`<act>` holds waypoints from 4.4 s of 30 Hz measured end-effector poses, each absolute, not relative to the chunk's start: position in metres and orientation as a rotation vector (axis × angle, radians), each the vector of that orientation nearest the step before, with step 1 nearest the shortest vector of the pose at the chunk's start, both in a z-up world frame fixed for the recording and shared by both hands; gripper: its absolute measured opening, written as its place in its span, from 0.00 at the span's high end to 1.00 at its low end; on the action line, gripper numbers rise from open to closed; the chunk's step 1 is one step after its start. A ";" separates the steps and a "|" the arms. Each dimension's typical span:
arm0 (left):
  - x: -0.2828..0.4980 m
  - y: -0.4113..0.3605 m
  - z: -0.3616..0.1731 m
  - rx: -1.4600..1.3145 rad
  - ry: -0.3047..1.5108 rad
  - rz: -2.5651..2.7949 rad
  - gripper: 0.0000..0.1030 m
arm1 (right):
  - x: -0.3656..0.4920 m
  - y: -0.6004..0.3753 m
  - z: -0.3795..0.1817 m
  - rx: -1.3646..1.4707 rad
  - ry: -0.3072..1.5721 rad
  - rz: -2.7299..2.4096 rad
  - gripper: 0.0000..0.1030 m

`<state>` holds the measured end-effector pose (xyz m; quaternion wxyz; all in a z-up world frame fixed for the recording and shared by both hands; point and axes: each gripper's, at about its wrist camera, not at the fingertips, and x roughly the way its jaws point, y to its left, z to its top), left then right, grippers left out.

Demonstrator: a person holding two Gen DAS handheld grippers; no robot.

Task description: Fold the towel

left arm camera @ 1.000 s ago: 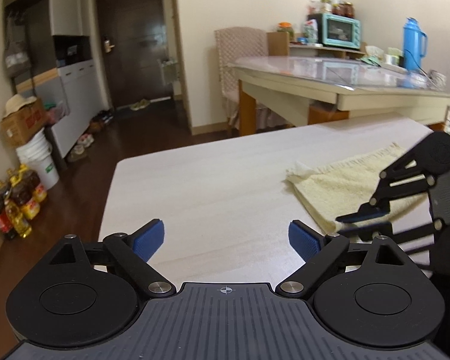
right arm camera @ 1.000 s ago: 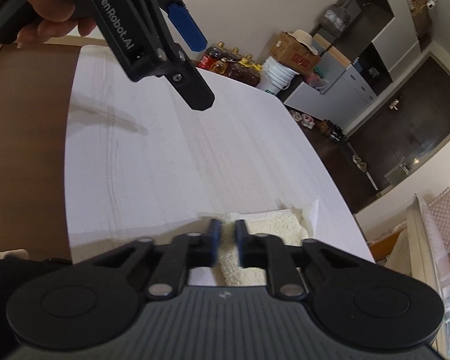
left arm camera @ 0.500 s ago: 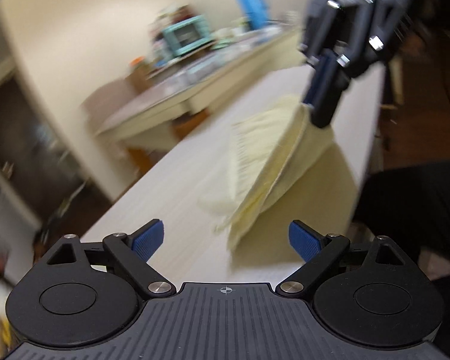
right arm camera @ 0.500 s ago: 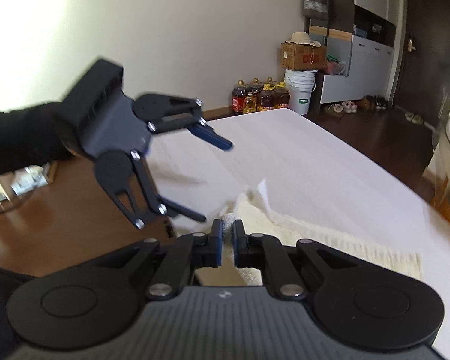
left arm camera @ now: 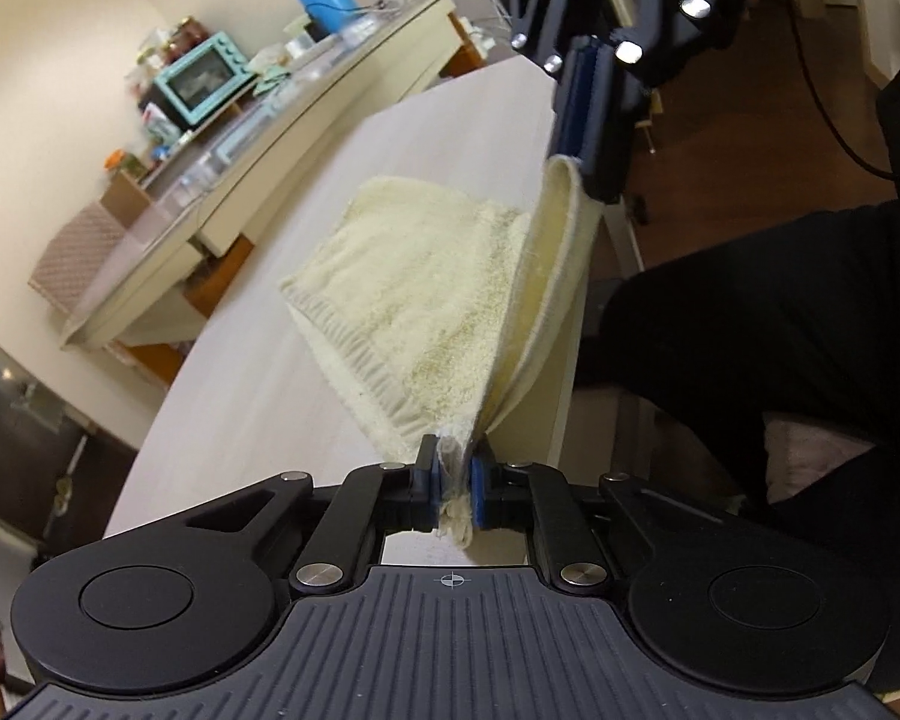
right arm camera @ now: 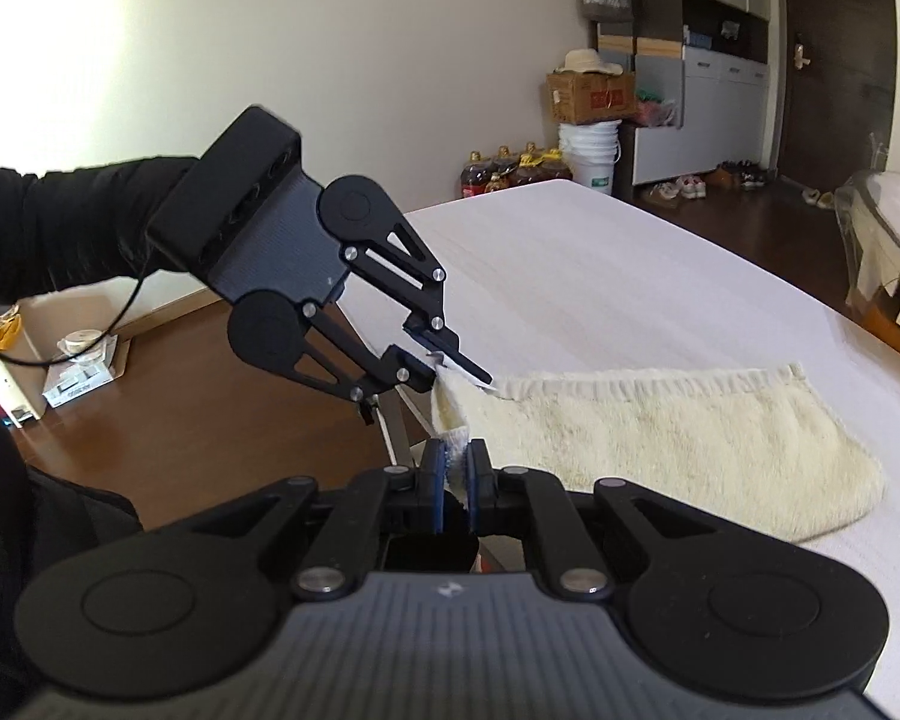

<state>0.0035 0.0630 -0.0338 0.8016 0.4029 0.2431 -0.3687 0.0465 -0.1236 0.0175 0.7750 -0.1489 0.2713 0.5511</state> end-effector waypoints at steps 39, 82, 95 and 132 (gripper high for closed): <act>0.073 0.026 0.029 0.770 0.564 -0.823 0.90 | 0.049 -0.168 0.025 -0.190 0.414 0.982 0.92; 0.224 0.003 -0.010 0.509 0.692 -0.621 0.42 | 0.202 -0.216 -0.013 -0.079 0.618 0.693 0.80; 0.152 0.007 0.002 0.487 0.633 -0.612 0.29 | 0.175 -0.200 -0.009 -0.194 0.667 0.880 0.69; 0.108 -0.010 -0.013 0.352 0.598 -0.543 0.15 | 0.176 -0.217 -0.017 -0.126 0.702 1.098 0.50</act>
